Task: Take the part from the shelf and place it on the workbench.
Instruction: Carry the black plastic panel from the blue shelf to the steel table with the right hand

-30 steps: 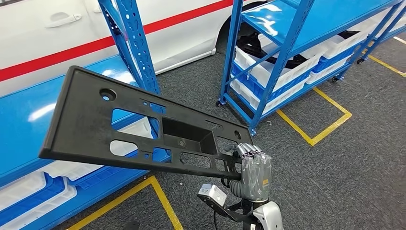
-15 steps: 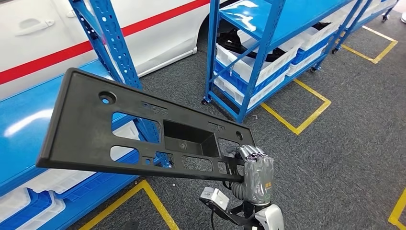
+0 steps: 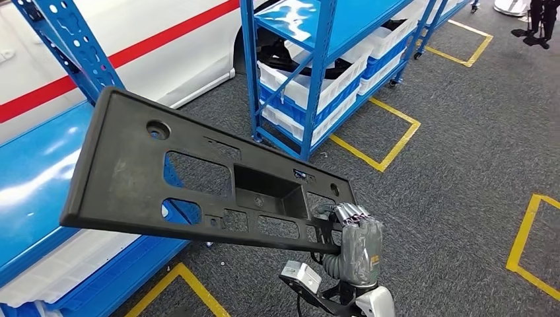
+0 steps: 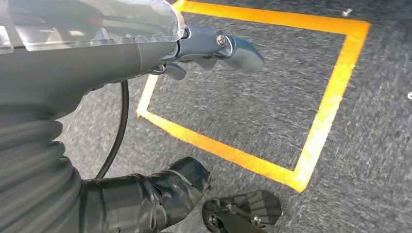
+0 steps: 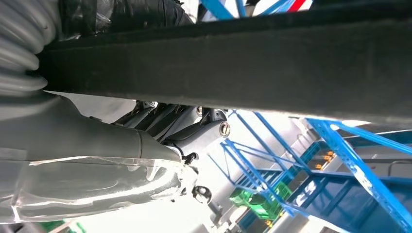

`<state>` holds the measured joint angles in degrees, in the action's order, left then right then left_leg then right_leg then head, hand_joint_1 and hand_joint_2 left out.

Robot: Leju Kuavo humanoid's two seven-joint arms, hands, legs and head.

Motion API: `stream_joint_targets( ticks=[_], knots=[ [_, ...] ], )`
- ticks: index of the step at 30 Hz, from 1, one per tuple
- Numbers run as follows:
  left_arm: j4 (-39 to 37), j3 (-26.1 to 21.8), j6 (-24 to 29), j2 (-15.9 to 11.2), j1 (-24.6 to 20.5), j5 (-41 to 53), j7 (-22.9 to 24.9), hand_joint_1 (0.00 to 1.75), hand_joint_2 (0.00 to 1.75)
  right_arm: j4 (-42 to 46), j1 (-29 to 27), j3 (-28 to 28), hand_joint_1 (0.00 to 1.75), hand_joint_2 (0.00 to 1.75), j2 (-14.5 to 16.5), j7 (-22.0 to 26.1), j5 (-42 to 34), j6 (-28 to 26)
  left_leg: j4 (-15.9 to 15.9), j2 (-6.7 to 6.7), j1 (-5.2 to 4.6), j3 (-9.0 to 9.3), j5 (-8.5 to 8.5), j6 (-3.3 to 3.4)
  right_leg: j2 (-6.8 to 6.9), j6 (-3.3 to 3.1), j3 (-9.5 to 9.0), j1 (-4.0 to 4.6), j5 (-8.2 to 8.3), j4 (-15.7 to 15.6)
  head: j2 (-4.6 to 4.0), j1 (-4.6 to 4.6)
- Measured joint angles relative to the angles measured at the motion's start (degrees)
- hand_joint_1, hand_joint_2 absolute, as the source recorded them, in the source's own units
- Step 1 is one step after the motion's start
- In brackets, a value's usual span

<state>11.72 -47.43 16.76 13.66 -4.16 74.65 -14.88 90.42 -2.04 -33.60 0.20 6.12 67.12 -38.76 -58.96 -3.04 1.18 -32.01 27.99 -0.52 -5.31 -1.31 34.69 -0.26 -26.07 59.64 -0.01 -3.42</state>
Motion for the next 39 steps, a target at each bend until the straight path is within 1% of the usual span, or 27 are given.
stream_joint_targets(
  ticks=[2,3,4,5,7,8,9,10,11,13,15,16,17,18,19,21,23,24,25,26,27,29,31,33,35,37,39],
  knots=[
    [0.00,-0.01,-0.03,0.01,-0.12,0.01,-0.04,0.00,1.75,0.01,-0.02,0.02,1.75,1.75,0.00,0.07,-0.10,0.00,0.52,0.40,-0.09,0.26,0.09,0.48,-0.88,0.70,0.39,-0.10,0.28,-0.06,0.01,0.00],
    [0.00,-0.01,-0.03,0.03,-0.16,0.02,-0.06,0.00,1.75,0.00,-0.04,0.02,1.75,1.75,-0.01,0.11,-0.18,0.01,0.78,0.92,-0.03,0.34,-0.11,0.84,-0.63,0.99,0.50,-0.11,0.17,0.10,0.01,-0.02],
    [0.00,-0.02,-0.04,0.05,-0.20,0.01,-0.08,0.00,1.75,-0.01,0.07,0.02,1.75,1.75,-0.02,0.19,-0.31,0.03,1.04,1.46,0.06,0.44,-0.32,1.27,0.30,1.25,0.88,-0.05,-0.45,0.95,0.01,-0.07],
    [0.00,-0.03,-0.04,0.08,-0.25,0.01,-0.09,0.00,1.75,-0.02,0.27,0.01,1.75,1.75,-0.03,0.27,-0.48,0.06,1.30,2.05,0.14,0.52,-0.48,1.64,1.61,1.47,1.76,0.01,-1.71,2.95,0.01,-0.10],
    [0.00,-0.04,-0.05,0.05,-0.30,-0.01,-0.11,0.00,1.75,-0.10,0.79,0.01,1.75,1.75,-0.03,0.48,-0.83,0.21,1.38,3.28,-0.04,0.55,-0.51,2.05,4.14,1.81,4.96,-0.11,-5.44,9.98,0.00,-0.16],
    [0.00,-0.04,-0.09,0.03,-0.30,-0.01,-0.11,0.00,1.75,-0.18,0.98,0.01,1.75,1.75,-0.03,0.56,-0.96,0.34,1.36,3.93,-0.13,0.54,-0.47,2.10,4.58,1.96,6.61,-0.23,-6.86,13.53,0.00,-0.15],
    [0.00,-0.04,-0.13,0.01,-0.32,-0.01,-0.10,0.00,1.75,-0.30,1.09,0.01,1.75,1.75,-0.03,0.63,-1.05,0.47,1.35,4.56,-0.18,0.55,-0.43,2.12,4.80,2.04,7.54,-0.33,-7.31,15.58,0.00,-0.16],
    [0.00,-0.04,-0.17,0.00,-0.38,-0.01,-0.10,0.00,1.75,-0.42,1.17,0.01,1.75,1.75,-0.03,0.67,-1.10,0.57,1.33,5.15,-0.19,0.57,-0.38,2.10,4.96,2.06,7.40,-0.41,-6.68,15.51,0.01,-0.16],
    [0.00,-0.04,-0.21,0.00,-0.46,-0.01,-0.09,0.00,1.75,-0.52,1.27,0.01,1.75,1.75,-0.03,0.69,-1.13,0.63,1.31,5.67,-0.20,0.64,-0.30,2.05,5.23,1.97,6.09,-0.45,-5.14,13.17,0.01,-0.15],
    [0.00,-0.04,-0.25,0.00,-0.64,-0.01,-0.09,0.00,1.75,-0.62,1.62,0.01,1.75,1.75,-0.01,0.74,-1.14,0.64,1.23,6.59,-0.32,0.86,-0.06,1.81,7.02,1.48,1.67,-0.11,-1.85,5.11,0.01,-0.15],
    [0.00,-0.04,-0.26,0.00,-0.76,-0.01,-0.09,0.00,1.75,-0.64,2.00,0.01,1.75,1.75,0.02,0.80,-1.14,0.64,1.14,7.40,-0.53,1.00,0.18,1.35,8.43,0.88,-0.80,0.50,-0.71,0.15,0.00,-0.14],
    [0.00,-0.04,-0.27,0.01,-0.79,-0.01,-0.08,0.00,1.75,-0.65,2.10,0.02,1.75,1.75,0.03,0.81,-1.15,0.64,1.16,7.82,-0.61,1.05,0.23,1.08,8.44,0.68,-0.83,0.77,-0.87,-0.31,0.01,-0.13],
    [0.00,-0.04,-0.28,0.02,-0.85,-0.01,-0.08,0.00,1.75,-0.65,2.13,0.02,1.75,1.75,0.04,0.82,-1.18,0.64,1.22,8.29,-0.65,1.13,0.25,0.79,7.83,0.42,-0.70,0.78,-0.72,-0.43,0.01,-0.13],
    [0.00,-0.04,-0.29,0.02,-0.90,-0.01,-0.08,0.00,1.75,-0.65,2.12,0.03,1.75,1.75,0.07,0.82,-1.22,0.64,1.14,8.37,-0.58,1.17,0.46,0.51,7.29,0.15,-0.74,0.63,-0.53,-0.69,0.01,-0.13],
    [0.00,-0.04,-0.31,0.02,-0.94,-0.01,-0.08,0.00,1.75,-0.66,2.17,0.03,1.75,1.75,0.10,0.83,-1.26,0.64,0.52,7.79,-0.53,0.98,1.10,0.29,6.75,-0.20,-0.85,0.45,-0.31,-1.02,0.01,-0.13],
    [0.00,-0.04,-0.35,0.01,-0.93,-0.01,-0.07,0.00,1.75,-0.72,2.38,0.02,1.75,1.75,0.27,0.85,-1.31,0.67,-3.90,5.50,-0.37,-0.93,4.01,-0.01,5.73,-0.88,-1.09,0.07,0.07,-1.57,0.01,-0.10],
    [0.00,-0.04,-0.40,-0.04,-0.72,-0.01,-0.03,0.00,1.75,-0.89,2.54,0.01,1.75,1.75,0.44,0.86,-1.44,0.72,-11.29,3.91,-0.34,-4.43,7.31,-0.21,4.56,-1.19,-1.03,0.09,0.11,-1.54,0.00,-0.08],
    [0.00,-0.05,-0.41,-0.07,-0.58,-0.01,0.00,0.00,1.75,-1.02,2.54,0.01,1.75,1.75,0.49,0.88,-1.54,0.73,-13.83,3.67,-0.33,-5.74,7.85,-0.32,3.84,-1.21,-0.99,0.10,0.09,-1.42,0.00,-0.08],
    [0.00,-0.05,-0.43,-0.10,-0.46,-0.01,0.02,0.00,1.75,-1.18,2.54,0.01,1.75,1.75,0.51,0.91,-1.63,0.74,-14.38,3.57,-0.30,-6.17,7.24,-0.39,3.07,-1.17,-0.96,0.09,0.04,-1.26,0.00,-0.08],
    [0.00,-0.06,-0.43,-0.13,-0.40,-0.01,0.03,0.00,1.75,-1.33,2.54,0.01,1.75,1.75,0.51,0.95,-1.72,0.75,-12.70,3.45,-0.23,-5.55,5.58,-0.41,2.27,-1.09,-0.94,0.05,-0.04,-1.05,0.01,-0.08],
    [0.00,-0.07,-0.44,-0.17,-0.39,-0.01,0.02,0.00,1.75,-1.44,2.54,0.01,1.75,1.75,0.52,0.98,-1.79,0.75,-9.22,2.97,-0.11,-4.09,3.28,-0.38,1.48,-0.94,-0.92,-0.01,-0.17,-0.76,0.01,-0.08],
    [0.00,-0.06,-0.44,-0.27,-0.38,-0.02,-0.02,0.00,1.75,-1.56,2.62,-0.03,1.75,1.75,0.61,1.01,-1.89,0.75,-2.52,0.58,0.22,-1.16,0.61,-0.22,0.11,-0.48,-0.60,-0.06,-0.45,-0.09,0.01,-0.09],
    [0.00,-0.05,-0.47,-0.32,-0.42,-0.03,-0.08,0.00,1.75,-1.61,2.75,-0.11,1.75,1.75,0.74,1.07,-1.97,0.75,-0.17,-0.96,0.22,-0.17,0.50,0.01,-1.01,0.16,0.02,-0.16,-0.40,0.30,0.01,-0.10],
    [0.00,-0.07,-0.50,-0.28,-0.54,-0.03,-0.11,0.00,1.75,-1.64,2.74,-0.16,1.75,1.75,0.79,1.15,-2.04,0.75,0.18,-0.05,0.14,-0.07,0.23,0.53,-1.85,0.86,0.42,-0.34,-0.20,0.30,0.01,-0.10],
    [0.00,-0.08,-0.50,-0.22,-0.66,-0.03,-0.15,0.00,1.75,-1.68,2.82,-0.16,1.75,1.75,0.78,1.19,-2.07,0.75,0.72,1.25,0.25,0.18,-0.13,1.39,0.13,1.31,1.27,-0.26,-1.36,2.08,0.01,-0.20],
    [0.00,-0.10,-0.49,-0.20,-0.71,-0.04,-0.21,0.00,1.75,-1.75,3.05,-0.16,1.75,1.75,0.76,1.21,-2.10,0.75,1.00,2.70,0.10,0.35,-0.22,2.00,3.44,1.62,4.11,-0.19,-4.54,8.09,0.01,-0.33],
    [0.00,-0.11,-0.49,-0.22,-0.67,-0.09,-0.24,0.00,1.75,-1.93,3.11,-0.16,1.75,1.75,0.73,1.24,-2.16,0.75,0.96,4.24,-0.15,0.34,-0.11,2.19,4.63,1.86,7.40,-0.35,-7.03,14.67,0.01,-0.36]
  ],
)
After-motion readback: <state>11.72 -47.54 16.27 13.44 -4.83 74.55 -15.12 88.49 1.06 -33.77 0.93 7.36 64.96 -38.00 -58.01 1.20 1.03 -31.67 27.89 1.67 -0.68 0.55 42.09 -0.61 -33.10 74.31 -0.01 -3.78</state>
